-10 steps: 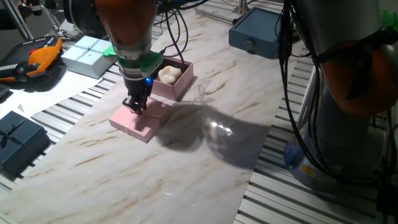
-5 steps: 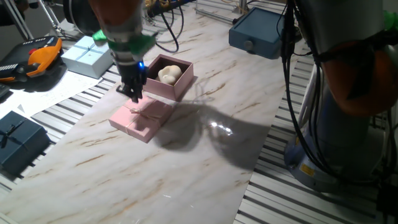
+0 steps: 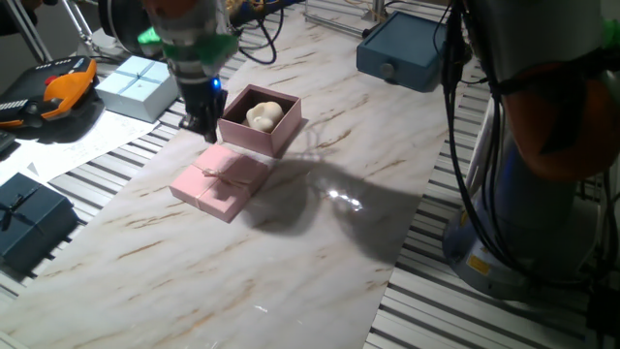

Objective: Open a box

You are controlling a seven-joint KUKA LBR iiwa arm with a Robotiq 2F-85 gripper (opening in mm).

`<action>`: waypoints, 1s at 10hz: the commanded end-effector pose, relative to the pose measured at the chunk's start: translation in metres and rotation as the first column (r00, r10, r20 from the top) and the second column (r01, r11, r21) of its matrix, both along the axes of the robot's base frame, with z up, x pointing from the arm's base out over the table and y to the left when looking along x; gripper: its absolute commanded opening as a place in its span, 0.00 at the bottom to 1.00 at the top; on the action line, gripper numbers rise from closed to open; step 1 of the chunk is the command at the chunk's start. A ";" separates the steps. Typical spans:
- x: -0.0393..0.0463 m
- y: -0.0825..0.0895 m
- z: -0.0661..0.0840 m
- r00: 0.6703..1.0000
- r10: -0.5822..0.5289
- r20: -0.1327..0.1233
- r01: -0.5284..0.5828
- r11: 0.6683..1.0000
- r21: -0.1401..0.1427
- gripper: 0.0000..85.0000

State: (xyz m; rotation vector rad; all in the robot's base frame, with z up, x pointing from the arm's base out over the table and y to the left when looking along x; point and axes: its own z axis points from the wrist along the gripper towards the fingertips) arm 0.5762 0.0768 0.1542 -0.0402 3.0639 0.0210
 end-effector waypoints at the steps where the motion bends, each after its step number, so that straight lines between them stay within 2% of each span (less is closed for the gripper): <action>1: -0.0010 -0.003 0.004 1.000 0.000 0.003 0.000 1.000 -0.004 0.00; 4: -0.0032 -0.014 0.023 1.000 -0.012 0.008 0.013 1.000 -0.007 0.00; 7: -0.0053 -0.017 0.039 1.000 -0.019 0.002 0.019 1.000 -0.021 0.00; 10: -0.0112 -0.023 0.047 1.000 -0.014 -0.006 0.014 0.999 -0.029 0.00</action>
